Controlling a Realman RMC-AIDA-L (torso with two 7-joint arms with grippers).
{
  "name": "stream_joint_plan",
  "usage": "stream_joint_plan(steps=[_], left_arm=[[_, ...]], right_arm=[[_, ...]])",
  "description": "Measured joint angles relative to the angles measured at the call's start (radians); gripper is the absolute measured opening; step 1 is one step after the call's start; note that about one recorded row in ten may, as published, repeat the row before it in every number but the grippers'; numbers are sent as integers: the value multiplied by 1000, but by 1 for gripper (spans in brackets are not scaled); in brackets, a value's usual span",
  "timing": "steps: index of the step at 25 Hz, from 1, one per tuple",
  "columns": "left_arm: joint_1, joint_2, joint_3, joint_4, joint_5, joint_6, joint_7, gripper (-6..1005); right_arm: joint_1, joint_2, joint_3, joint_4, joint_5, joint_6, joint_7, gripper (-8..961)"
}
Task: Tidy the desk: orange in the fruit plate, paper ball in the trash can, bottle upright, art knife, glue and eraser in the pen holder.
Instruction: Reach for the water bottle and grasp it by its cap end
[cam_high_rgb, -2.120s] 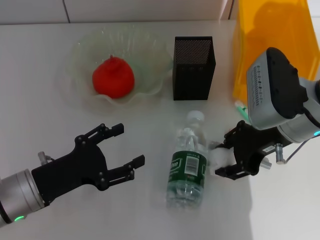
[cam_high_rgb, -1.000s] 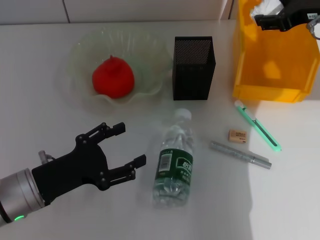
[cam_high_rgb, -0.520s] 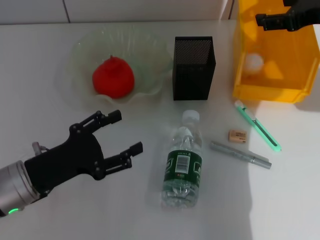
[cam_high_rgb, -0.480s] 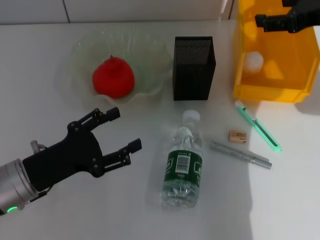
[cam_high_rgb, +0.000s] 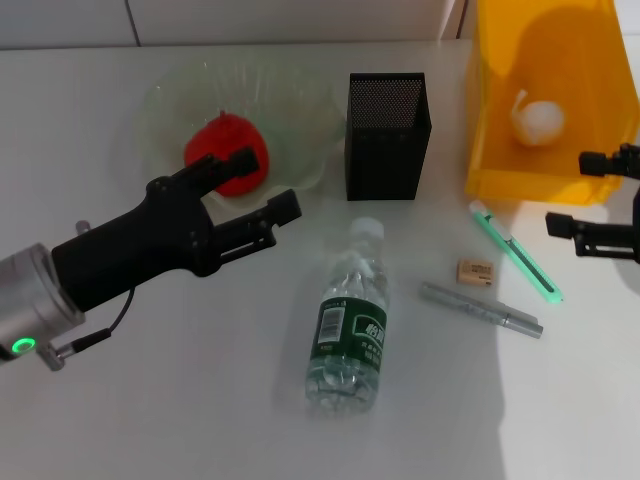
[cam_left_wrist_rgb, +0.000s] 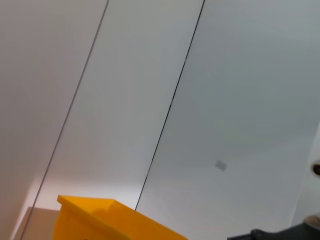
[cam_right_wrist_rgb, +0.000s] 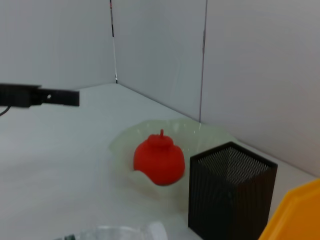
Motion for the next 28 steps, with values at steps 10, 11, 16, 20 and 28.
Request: stream_joint_plan(steps=[10,11,16,20,28], left_arm=[[62,5,294,612,405,-500,-641,863],[56,4,310,663,501,-521,-762,863],[-5,1,388,819,957,-547,-1299,863],[-83,-6,480,842,1220,-554,-1549,862],[-206,-6,545,711,1273,-631,-1617,861]], right_arm=[[45,-26,265,389,-60,-183,-343,832],[50,-29,269,404,-81,-179,-348,832],[51,-31,287,487,-133,-127,-404,833],[63,-32,288,520,-166,-113,-408,832],[70,-21,288,542,-185,-114,-434,833]])
